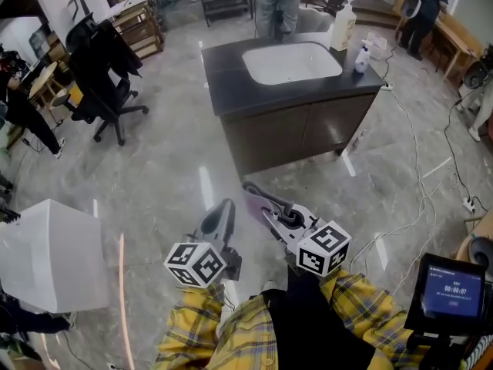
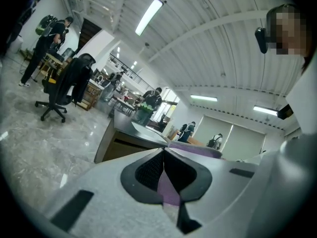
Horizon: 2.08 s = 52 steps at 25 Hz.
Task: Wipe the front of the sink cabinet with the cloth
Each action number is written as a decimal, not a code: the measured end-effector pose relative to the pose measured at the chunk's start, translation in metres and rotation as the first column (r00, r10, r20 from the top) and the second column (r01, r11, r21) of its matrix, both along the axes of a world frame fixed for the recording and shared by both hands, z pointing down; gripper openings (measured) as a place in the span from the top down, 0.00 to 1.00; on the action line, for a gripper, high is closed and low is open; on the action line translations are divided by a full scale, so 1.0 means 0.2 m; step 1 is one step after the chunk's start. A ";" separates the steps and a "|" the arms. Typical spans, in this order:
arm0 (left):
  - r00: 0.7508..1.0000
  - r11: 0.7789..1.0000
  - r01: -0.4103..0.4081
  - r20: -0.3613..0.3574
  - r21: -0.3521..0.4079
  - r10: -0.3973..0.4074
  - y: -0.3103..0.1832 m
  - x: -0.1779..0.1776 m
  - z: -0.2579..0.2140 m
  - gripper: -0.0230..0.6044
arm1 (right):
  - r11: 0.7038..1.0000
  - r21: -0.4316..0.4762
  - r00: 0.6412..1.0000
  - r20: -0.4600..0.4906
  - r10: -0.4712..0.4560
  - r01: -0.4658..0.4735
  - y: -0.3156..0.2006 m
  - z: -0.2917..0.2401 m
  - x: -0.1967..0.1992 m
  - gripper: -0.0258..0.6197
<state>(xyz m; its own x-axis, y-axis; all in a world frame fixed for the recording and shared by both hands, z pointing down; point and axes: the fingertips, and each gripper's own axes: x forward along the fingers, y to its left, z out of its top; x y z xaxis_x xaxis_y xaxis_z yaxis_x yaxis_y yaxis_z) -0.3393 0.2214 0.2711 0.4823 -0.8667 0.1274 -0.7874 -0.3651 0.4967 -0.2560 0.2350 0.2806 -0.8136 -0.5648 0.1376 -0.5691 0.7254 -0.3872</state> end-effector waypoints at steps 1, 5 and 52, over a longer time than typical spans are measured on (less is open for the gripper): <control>1.000 1.000 0.005 0.001 0.005 -0.005 -0.02 0.00 -0.01 0.95 | 1.000 0.000 1.000 0.000 -0.009 0.009 -0.02 0.00 -0.01 0.89; 0.999 0.999 0.034 0.022 0.011 -0.034 -0.12 -0.02 -0.02 0.95 | 0.999 -0.006 0.999 0.003 -0.038 0.038 -0.12 0.02 -0.04 0.89; 0.971 0.977 0.192 0.166 -0.095 -0.175 -1.36 0.26 0.59 0.95 | 0.967 -0.069 0.959 -0.128 -0.252 0.245 -1.40 0.68 0.19 0.89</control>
